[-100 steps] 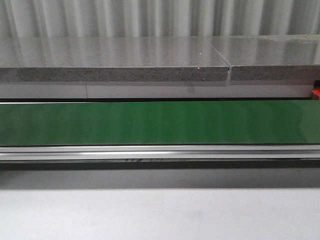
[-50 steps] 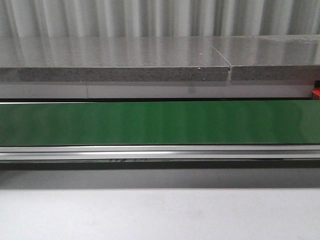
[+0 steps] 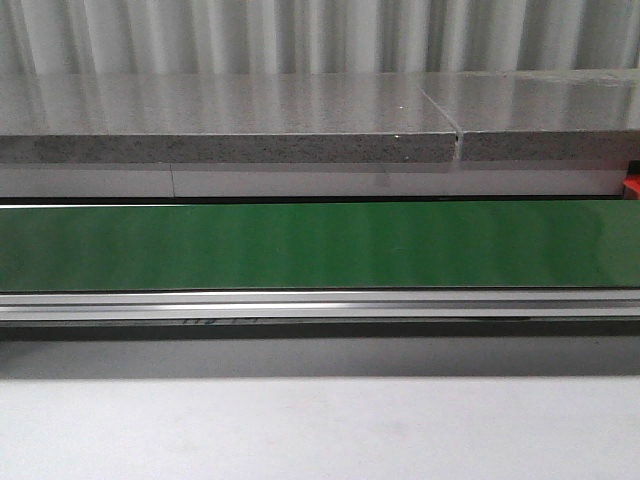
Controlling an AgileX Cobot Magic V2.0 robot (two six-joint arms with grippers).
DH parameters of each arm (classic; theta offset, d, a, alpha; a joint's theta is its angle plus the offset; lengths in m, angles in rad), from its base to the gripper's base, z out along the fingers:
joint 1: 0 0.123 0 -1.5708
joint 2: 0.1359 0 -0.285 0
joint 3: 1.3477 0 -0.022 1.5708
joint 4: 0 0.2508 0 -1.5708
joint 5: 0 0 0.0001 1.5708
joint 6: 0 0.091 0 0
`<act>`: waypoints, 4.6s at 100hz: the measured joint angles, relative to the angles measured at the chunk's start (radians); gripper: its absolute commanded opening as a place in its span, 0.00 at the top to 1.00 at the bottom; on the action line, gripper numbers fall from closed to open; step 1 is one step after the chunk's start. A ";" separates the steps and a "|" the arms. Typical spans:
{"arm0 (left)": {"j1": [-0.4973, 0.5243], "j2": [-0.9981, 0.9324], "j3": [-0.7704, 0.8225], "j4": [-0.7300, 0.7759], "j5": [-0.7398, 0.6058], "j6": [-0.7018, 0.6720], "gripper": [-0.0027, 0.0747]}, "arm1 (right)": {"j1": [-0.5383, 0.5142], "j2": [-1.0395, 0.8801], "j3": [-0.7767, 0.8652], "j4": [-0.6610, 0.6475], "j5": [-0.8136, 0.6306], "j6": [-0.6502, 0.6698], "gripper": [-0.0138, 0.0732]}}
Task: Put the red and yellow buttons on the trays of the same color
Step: 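Set the red button on the conveyor belt and open the left gripper, then grasp a yellow-capped button from the pile with the left gripper, then set the yellow button on the conveyor belt and release it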
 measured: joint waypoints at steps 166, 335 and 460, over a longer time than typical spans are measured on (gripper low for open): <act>0.089 0.353 -0.157 0.027 0.099 -0.006 0.61 | 0.000 0.000 0.000 0.000 0.000 0.000 0.92; -0.098 0.142 -0.143 0.092 0.248 0.130 0.70 | 0.000 0.000 0.000 0.000 0.000 0.000 0.92; -0.462 -0.572 0.299 0.130 -0.116 0.207 0.99 | 0.000 0.000 0.000 0.000 0.000 0.000 0.92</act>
